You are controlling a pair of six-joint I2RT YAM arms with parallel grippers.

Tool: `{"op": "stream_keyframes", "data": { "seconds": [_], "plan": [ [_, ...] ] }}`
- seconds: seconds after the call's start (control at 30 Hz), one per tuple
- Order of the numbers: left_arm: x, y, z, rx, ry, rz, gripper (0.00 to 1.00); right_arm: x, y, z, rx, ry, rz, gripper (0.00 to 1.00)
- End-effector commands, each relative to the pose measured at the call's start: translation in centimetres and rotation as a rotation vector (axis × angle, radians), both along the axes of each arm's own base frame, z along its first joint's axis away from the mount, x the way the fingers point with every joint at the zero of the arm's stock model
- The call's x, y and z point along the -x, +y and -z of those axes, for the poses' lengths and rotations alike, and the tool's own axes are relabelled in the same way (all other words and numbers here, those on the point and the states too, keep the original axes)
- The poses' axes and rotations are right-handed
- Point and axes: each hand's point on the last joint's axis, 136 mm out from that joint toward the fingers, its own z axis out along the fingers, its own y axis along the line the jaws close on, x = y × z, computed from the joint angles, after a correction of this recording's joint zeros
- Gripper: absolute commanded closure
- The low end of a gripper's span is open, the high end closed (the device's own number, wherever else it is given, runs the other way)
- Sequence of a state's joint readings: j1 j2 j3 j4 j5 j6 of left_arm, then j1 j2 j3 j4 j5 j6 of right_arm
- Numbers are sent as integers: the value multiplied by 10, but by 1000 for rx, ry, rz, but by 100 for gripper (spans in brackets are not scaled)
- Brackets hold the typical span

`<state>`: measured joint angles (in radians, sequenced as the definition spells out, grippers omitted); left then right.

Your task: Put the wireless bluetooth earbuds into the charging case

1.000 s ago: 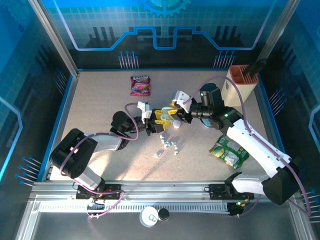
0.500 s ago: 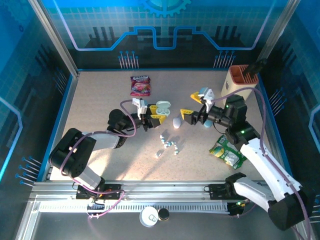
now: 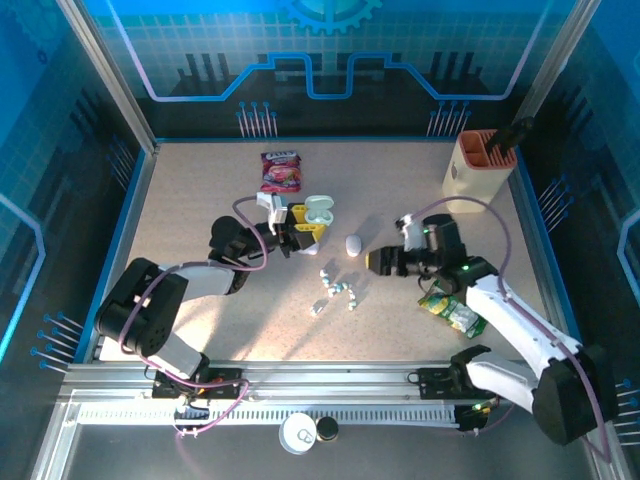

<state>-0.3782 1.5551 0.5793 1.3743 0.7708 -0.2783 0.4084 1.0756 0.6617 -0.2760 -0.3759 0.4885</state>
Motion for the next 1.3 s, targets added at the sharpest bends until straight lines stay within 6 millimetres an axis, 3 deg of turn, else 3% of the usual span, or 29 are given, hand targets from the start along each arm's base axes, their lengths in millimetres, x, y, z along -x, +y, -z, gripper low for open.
{"op": "stream_keyframes", "data": {
  "seconds": [0.0, 0.27, 0.43, 0.57, 0.8, 1.27],
  "plan": [
    [2, 6, -14, 12, -80, -28, 64, 31, 9, 37, 41, 216, 31, 34],
    [5, 9, -13, 8, -89, -36, 64, 62, 37, 80, 40, 435, 41, 39],
    [6, 9, -12, 5, -89, -36, 64, 64, 46, 92, 43, 481, 37, 41],
    [8, 10, -10, 2, -84, -36, 64, 62, 48, 100, 74, 515, 37, 49],
    [13, 13, -9, 2, -87, -43, 63, 59, 52, 109, 92, 546, 32, 49],
    [15, 14, -7, -3, -88, -41, 63, 37, 68, 103, 114, 506, -24, 52]
  ]
}}
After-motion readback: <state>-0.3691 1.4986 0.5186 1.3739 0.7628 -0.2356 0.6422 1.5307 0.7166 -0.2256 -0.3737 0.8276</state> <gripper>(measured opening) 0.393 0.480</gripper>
